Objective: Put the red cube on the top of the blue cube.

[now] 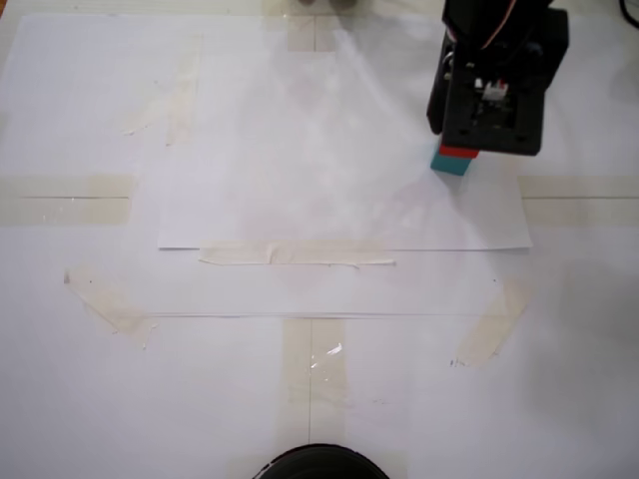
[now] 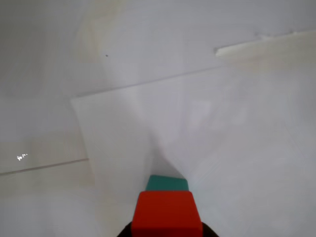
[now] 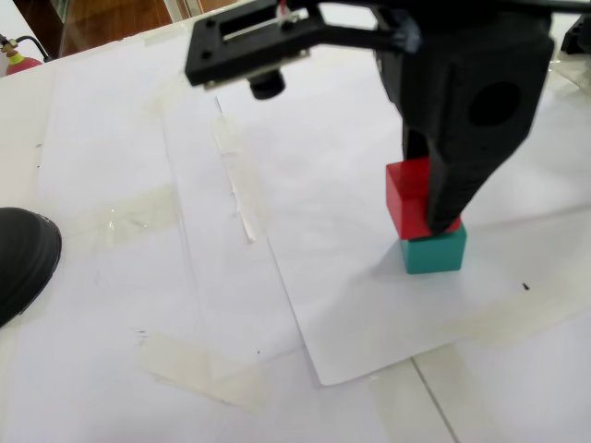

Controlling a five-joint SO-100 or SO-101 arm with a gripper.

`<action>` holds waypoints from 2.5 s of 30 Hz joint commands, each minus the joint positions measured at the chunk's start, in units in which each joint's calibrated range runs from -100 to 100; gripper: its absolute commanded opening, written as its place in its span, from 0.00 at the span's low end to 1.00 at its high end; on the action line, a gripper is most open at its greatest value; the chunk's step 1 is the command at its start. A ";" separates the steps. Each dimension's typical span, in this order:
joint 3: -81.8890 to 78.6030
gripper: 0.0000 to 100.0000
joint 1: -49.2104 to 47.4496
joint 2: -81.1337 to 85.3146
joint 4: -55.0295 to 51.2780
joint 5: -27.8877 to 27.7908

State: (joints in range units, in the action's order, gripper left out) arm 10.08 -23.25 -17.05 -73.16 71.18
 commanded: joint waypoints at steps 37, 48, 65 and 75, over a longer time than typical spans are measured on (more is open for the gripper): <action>-8.22 0.24 -0.37 8.04 7.08 -1.37; -8.22 0.28 -0.22 8.64 7.97 -1.95; -8.22 0.38 -2.27 10.78 12.46 -0.10; -8.22 0.40 -2.42 15.42 11.72 -0.34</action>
State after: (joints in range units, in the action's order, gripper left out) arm 1.67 -25.37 -9.59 -61.69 70.60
